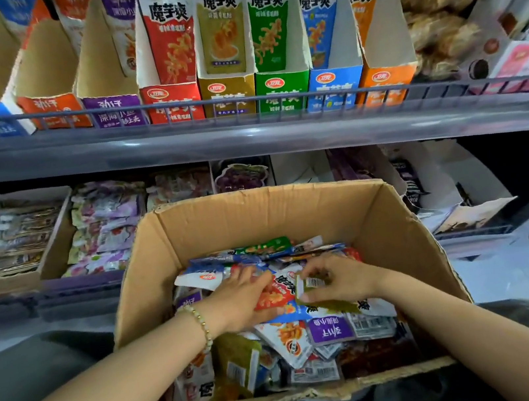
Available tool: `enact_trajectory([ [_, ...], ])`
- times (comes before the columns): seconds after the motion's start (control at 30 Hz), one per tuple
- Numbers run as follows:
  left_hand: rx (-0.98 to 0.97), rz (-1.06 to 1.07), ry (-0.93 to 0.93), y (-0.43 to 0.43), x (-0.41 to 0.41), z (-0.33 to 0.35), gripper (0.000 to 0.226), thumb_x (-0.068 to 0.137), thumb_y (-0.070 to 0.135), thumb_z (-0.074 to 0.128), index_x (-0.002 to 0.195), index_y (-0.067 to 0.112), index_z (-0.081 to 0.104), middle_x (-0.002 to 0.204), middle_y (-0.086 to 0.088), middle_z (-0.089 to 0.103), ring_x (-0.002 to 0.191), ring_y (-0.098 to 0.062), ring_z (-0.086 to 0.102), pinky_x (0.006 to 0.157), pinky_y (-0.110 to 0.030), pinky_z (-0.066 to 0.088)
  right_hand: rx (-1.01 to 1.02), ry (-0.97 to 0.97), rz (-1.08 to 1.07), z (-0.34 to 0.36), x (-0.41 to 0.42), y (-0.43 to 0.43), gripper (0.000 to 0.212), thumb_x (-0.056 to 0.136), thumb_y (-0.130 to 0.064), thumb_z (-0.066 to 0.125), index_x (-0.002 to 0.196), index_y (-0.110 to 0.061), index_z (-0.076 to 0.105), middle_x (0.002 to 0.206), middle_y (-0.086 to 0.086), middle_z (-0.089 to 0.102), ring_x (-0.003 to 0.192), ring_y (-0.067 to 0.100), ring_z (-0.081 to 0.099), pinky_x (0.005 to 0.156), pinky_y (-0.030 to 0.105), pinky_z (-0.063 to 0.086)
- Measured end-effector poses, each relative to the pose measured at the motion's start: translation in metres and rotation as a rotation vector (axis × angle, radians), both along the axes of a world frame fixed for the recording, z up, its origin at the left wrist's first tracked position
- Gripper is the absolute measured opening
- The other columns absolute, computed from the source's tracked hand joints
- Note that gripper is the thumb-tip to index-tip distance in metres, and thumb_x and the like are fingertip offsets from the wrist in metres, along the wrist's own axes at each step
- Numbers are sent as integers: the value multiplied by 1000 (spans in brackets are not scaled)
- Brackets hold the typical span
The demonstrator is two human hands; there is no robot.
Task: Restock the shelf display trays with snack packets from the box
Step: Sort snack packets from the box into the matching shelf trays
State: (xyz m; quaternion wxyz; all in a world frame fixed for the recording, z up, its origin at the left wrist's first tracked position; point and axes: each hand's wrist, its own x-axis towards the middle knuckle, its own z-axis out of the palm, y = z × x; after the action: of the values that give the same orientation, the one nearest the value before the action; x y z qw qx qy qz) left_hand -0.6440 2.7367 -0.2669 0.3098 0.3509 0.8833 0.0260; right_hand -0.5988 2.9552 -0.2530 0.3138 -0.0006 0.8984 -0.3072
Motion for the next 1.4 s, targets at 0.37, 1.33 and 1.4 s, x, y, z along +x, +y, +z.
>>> enact_trajectory([
  [0.37, 136, 163, -242, -6, -1, 13, 83, 63, 51, 83, 130, 23, 42, 128, 10, 48, 117, -14, 49, 97, -27, 43, 46, -209, 159, 4, 3, 12, 45, 78, -65, 63, 89, -22, 58, 92, -11, 52, 86, 5, 49, 76, 24, 36],
  [1.33, 1110, 1039, -234, -75, -21, 90, 21, 83, 22, 71, 103, 22, 65, 99, 3, 71, 86, -11, 68, 70, -24, 51, -238, -154, -373, -33, -43, -96, 89, 77, -47, 75, 148, -13, 33, 150, 5, 34, 135, 26, 39, 110, 39, 38],
  [1.4, 1112, 1053, -235, -78, -22, 92, 27, 83, 23, 71, 109, 18, 65, 101, 0, 71, 89, -14, 68, 74, -27, 52, -3, -67, -199, -31, -38, -93, 86, 75, -65, 67, 144, -19, 42, 151, 5, 27, 141, 29, 26, 113, 44, 32],
])
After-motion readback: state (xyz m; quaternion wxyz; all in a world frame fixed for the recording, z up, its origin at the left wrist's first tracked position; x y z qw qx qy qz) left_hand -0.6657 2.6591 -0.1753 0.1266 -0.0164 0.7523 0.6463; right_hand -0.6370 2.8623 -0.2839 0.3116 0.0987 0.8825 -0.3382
